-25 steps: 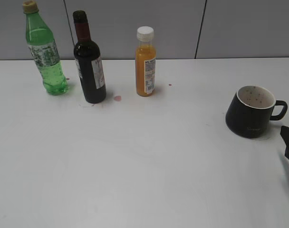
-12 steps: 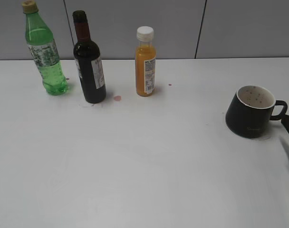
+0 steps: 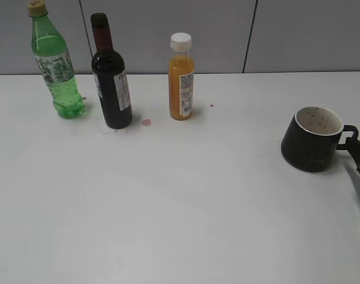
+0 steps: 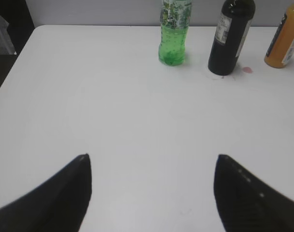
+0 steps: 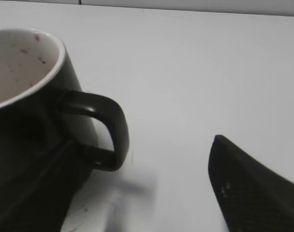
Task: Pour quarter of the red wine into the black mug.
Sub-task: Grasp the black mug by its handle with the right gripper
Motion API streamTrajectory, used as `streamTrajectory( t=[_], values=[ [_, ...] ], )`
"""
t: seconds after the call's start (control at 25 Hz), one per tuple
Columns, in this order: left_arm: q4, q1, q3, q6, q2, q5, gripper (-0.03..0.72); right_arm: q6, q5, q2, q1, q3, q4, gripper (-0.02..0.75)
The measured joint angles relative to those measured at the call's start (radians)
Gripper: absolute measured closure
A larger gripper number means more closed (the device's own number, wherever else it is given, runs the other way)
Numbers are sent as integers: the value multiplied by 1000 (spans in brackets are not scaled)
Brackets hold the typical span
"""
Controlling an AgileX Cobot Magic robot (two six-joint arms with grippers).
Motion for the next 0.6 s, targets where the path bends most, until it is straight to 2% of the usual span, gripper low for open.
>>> streamTrajectory(
  t=[0.6],
  values=[
    [0, 0, 0, 0, 0, 0, 99, 27, 0, 66, 0, -75, -28, 101]
  ],
)
